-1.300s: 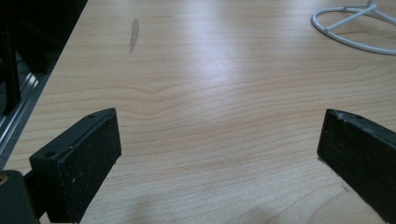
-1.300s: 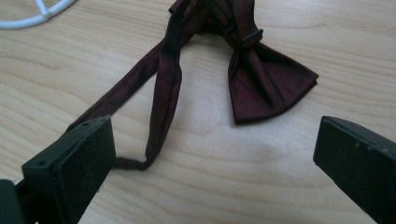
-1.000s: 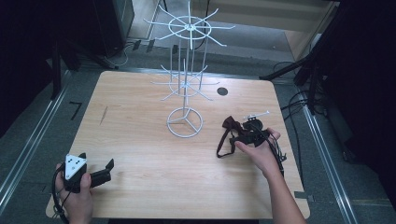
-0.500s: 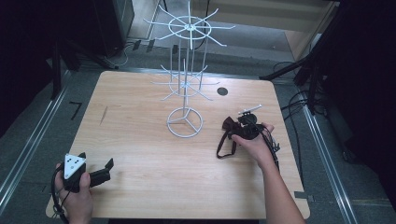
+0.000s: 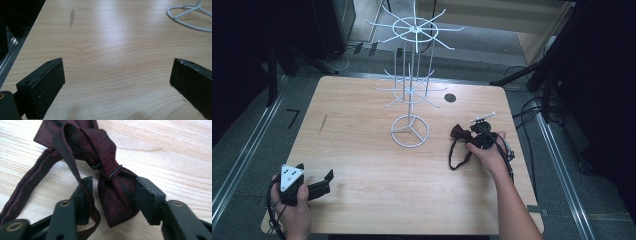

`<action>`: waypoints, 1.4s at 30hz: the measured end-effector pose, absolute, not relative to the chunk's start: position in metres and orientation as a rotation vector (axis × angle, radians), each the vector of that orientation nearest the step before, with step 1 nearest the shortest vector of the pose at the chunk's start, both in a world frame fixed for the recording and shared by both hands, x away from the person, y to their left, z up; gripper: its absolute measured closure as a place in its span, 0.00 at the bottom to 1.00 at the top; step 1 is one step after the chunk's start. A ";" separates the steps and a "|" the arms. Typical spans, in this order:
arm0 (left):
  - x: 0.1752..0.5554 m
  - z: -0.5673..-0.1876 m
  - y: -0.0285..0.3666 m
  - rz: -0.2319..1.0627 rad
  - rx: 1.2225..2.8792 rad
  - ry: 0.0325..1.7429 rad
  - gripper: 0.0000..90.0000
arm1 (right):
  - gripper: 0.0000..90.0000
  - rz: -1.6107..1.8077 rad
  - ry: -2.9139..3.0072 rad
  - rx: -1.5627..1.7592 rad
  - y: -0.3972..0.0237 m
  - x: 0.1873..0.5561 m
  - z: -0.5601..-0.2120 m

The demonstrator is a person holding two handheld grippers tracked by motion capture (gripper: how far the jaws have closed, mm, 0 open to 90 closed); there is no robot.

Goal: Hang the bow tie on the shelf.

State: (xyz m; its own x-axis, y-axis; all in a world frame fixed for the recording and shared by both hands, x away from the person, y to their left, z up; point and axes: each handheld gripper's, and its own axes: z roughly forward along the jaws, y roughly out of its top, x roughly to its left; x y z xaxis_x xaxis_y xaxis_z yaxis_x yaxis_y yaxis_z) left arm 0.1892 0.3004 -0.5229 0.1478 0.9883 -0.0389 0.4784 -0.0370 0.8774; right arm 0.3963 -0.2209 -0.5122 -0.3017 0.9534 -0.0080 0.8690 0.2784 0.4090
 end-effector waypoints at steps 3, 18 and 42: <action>0.189 -0.523 0.300 0.817 1.629 1.448 0.04 | 0.69 0.485 2.300 1.665 -0.222 0.396 -0.512; 0.190 -0.523 0.301 0.815 1.627 1.447 0.05 | 0.96 0.647 2.197 1.746 -0.233 0.388 -0.513; 0.190 -0.523 0.301 0.830 1.607 1.461 0.05 | 0.95 1.069 2.038 1.658 -0.206 0.364 -0.467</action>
